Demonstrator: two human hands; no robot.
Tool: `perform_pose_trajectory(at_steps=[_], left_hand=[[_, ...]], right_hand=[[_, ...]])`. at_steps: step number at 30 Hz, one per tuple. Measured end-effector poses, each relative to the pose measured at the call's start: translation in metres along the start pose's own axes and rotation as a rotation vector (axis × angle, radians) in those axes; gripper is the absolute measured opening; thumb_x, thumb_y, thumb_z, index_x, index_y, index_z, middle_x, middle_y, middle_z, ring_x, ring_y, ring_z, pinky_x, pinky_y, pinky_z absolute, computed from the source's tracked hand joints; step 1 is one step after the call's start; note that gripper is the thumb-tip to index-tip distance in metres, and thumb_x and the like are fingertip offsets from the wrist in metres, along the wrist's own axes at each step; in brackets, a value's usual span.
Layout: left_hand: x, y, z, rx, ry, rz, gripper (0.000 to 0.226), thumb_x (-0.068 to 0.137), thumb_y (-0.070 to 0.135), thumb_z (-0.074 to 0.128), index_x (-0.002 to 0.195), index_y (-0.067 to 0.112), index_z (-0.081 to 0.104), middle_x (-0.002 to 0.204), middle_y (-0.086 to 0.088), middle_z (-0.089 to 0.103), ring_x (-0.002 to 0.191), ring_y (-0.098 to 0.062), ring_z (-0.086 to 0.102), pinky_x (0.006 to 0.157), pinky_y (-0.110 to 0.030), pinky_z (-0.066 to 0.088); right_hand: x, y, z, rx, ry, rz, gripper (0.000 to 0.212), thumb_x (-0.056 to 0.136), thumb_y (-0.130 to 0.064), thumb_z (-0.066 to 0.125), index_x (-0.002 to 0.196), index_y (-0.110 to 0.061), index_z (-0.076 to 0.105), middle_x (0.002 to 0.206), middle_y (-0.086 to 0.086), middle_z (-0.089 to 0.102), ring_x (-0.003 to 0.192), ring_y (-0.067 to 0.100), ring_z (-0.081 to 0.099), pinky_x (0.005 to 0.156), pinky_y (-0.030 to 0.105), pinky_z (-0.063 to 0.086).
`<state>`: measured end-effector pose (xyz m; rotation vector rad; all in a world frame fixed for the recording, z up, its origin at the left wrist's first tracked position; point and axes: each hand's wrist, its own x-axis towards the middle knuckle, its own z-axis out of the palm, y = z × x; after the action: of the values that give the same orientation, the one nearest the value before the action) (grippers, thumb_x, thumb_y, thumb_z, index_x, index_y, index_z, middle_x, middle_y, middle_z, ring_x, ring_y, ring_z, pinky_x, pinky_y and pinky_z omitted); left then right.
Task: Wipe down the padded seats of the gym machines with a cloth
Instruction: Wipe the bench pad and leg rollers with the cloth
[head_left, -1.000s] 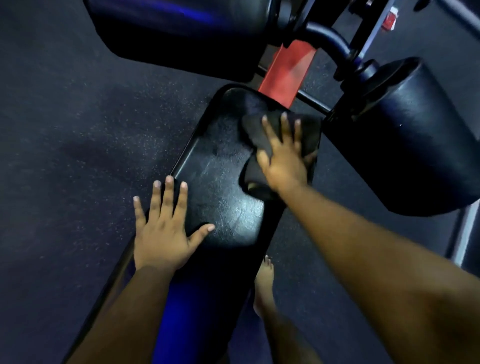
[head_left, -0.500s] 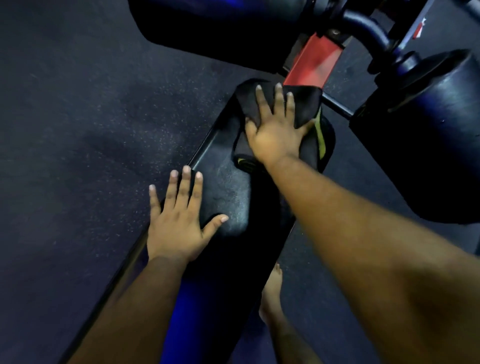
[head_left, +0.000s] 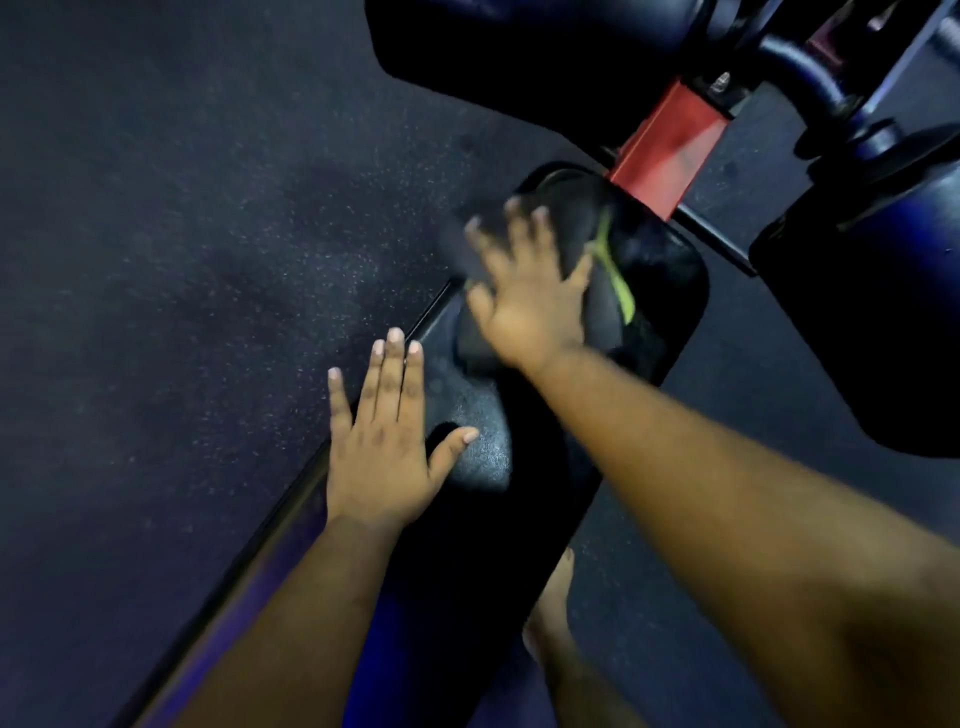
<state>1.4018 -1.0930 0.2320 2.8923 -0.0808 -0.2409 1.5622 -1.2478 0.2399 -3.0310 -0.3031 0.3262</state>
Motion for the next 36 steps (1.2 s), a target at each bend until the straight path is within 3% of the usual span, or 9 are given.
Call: perform_pose_trajectory(at_steps=[3,6,13,17,20,25,30,33,36], left_hand=[[-0.026,-0.007,0.0,0.002,0.028,0.062,0.095,0.098,0.076,0.02,0.163,0.007,0.014,0.171,-0.013,0.011,0.157,-0.026,0.018,0.124,-0.064,0.014],[-0.042,-0.005,0.0,0.046,-0.024,0.106,0.097,0.097,0.076,0.025,0.162,0.006,0.015,0.171,-0.013,0.009,0.158,-0.026,0.015,0.123,-0.064,0.018],[-0.03,-0.003,0.001,0.123,-0.142,0.104,0.101,0.092,0.082,0.019,0.164,0.012,0.012,0.172,-0.01,0.002,0.16,-0.025,0.002,0.125,-0.063,0.006],[-0.03,-0.006,0.0,0.095,-0.176,0.099,0.104,0.092,0.083,0.013,0.163,0.008,0.013,0.172,-0.01,0.003,0.16,-0.025,0.002,0.124,-0.064,0.01],[-0.031,-0.007,0.0,0.093,-0.156,0.126,0.104,0.092,0.083,0.013,0.163,0.007,0.011,0.172,-0.01,0.002,0.16,-0.025,0.003,0.125,-0.063,0.01],[-0.028,-0.007,0.005,0.102,-0.111,0.122,0.105,0.092,0.084,0.014,0.163,0.008,0.002,0.172,-0.01,-0.002,0.16,-0.024,-0.001,0.126,-0.059,0.001],[-0.041,-0.014,-0.007,0.065,-0.142,0.119,0.102,0.094,0.082,0.008,0.163,0.006,0.0,0.172,-0.013,-0.001,0.159,-0.027,0.005,0.125,-0.063,0.006],[-0.063,-0.028,-0.007,0.085,-0.197,0.094,0.108,0.09,0.086,0.006,0.163,0.006,0.007,0.172,-0.013,0.002,0.159,-0.027,0.008,0.122,-0.069,0.008],[-0.11,-0.062,-0.007,0.138,-0.225,0.076,0.111,0.088,0.088,0.01,0.162,0.006,0.013,0.172,-0.013,0.006,0.159,-0.028,0.011,0.12,-0.072,0.006]], right_hand=[[-0.088,-0.014,0.015,-0.042,-0.06,-0.468,0.075,0.088,-0.053,0.042,0.16,-0.043,0.023,0.173,0.0,0.006,0.159,0.026,0.002,0.116,0.075,0.007],[-0.097,0.034,0.013,-0.109,-0.09,-0.685,0.077,0.084,-0.05,0.045,0.158,-0.046,0.025,0.172,-0.003,0.013,0.158,0.024,0.01,0.117,0.075,0.004],[-0.02,0.102,-0.018,0.05,0.021,0.245,0.076,0.091,-0.054,0.047,0.158,-0.053,0.012,0.173,-0.006,-0.003,0.159,0.019,-0.004,0.113,0.079,0.005],[-0.136,0.026,0.009,0.042,-0.129,-0.011,0.084,0.087,-0.054,0.042,0.16,-0.049,0.0,0.171,-0.003,-0.017,0.158,0.025,-0.014,0.111,0.08,0.012],[-0.134,0.065,0.0,0.012,-0.178,-0.227,0.084,0.086,-0.055,0.045,0.158,-0.055,0.001,0.171,-0.009,-0.016,0.157,0.02,-0.015,0.112,0.079,0.006],[-0.006,0.106,-0.015,0.17,0.023,0.477,0.074,0.094,-0.054,0.044,0.159,-0.051,0.009,0.173,-0.005,-0.004,0.159,0.021,-0.004,0.114,0.077,0.008],[-0.139,-0.009,0.014,0.072,-0.059,0.026,0.083,0.089,-0.057,0.045,0.161,-0.045,0.005,0.173,0.0,-0.008,0.159,0.026,-0.005,0.112,0.077,0.014],[-0.156,-0.005,0.013,0.036,-0.16,-0.299,0.082,0.089,-0.062,0.043,0.16,-0.049,0.004,0.172,-0.004,-0.008,0.159,0.023,-0.006,0.111,0.078,0.012],[-0.067,0.018,0.001,-0.006,-0.081,-0.156,0.077,0.09,-0.057,0.042,0.16,-0.05,0.009,0.173,-0.003,-0.002,0.159,0.023,-0.001,0.11,0.081,0.009]])
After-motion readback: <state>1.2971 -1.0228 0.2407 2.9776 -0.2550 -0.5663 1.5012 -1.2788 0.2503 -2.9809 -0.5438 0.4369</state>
